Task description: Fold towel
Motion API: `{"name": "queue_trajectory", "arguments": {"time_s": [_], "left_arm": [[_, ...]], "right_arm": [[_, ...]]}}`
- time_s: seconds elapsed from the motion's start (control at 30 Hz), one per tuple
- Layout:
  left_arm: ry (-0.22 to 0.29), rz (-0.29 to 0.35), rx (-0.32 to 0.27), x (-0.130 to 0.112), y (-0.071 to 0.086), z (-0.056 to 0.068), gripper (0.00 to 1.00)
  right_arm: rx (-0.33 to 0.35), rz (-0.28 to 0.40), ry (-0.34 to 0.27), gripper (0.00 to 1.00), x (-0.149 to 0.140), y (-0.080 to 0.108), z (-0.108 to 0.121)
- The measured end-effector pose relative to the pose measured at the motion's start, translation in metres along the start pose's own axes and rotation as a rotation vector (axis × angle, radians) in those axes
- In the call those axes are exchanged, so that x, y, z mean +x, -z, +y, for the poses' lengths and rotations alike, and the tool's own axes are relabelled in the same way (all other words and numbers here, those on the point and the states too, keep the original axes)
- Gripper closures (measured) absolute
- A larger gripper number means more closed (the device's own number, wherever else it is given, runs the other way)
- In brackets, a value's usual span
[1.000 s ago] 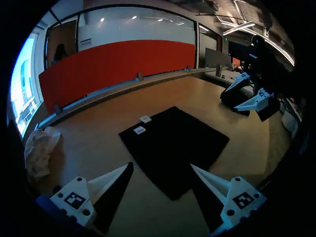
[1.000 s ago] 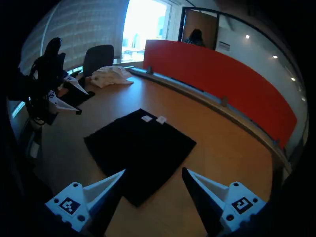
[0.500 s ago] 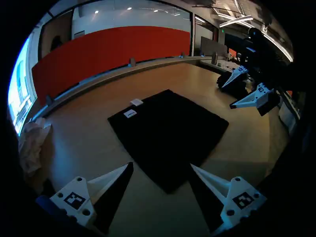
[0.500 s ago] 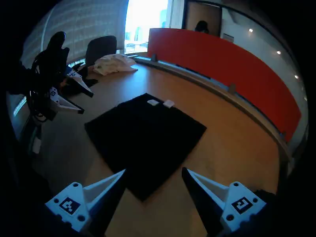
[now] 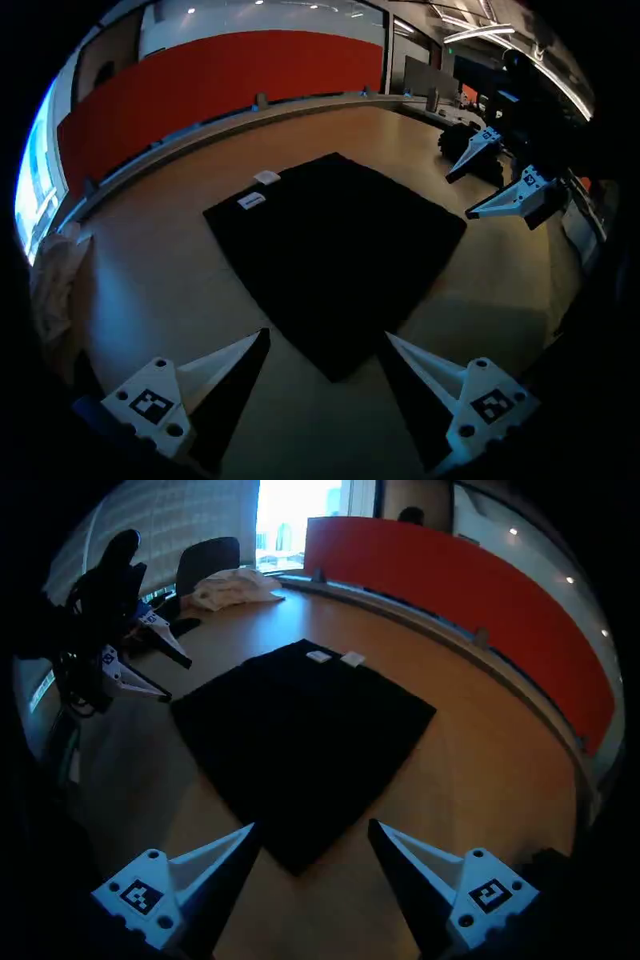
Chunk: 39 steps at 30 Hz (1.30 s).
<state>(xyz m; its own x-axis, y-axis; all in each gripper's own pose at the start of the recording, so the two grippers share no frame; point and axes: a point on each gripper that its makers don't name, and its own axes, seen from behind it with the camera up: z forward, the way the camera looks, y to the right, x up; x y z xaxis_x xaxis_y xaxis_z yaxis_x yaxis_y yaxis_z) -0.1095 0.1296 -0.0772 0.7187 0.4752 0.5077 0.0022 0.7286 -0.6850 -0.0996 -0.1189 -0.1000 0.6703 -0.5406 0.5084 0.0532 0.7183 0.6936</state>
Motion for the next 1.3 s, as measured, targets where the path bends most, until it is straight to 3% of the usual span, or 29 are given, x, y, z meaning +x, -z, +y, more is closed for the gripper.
{"name": "queue_trajectory", "arguments": {"time_s": [0.4, 0.77, 1.07, 1.3], "left_arm": [[0.005, -0.053, -0.013, -0.017, -0.013, 0.009, 0.04], [0.019, -0.104, -0.001, -0.029, -0.017, 0.007, 0.05], [0.018, -0.112, 0.012, -0.031, -0.018, 0.008, 0.05], [0.009, -0.118, 0.021, -0.032, -0.018, 0.009, 0.15]], "right_arm": [[0.019, -0.038, -0.011, 0.01, -0.018, -0.011, -0.004], [0.023, -0.051, -0.015, 0.03, -0.023, -0.016, -0.003], [0.042, -0.067, -0.006, 0.15, -0.028, -0.020, -0.007], [0.060, -0.075, -0.001, 0.27, -0.031, -0.022, -0.012]]}}
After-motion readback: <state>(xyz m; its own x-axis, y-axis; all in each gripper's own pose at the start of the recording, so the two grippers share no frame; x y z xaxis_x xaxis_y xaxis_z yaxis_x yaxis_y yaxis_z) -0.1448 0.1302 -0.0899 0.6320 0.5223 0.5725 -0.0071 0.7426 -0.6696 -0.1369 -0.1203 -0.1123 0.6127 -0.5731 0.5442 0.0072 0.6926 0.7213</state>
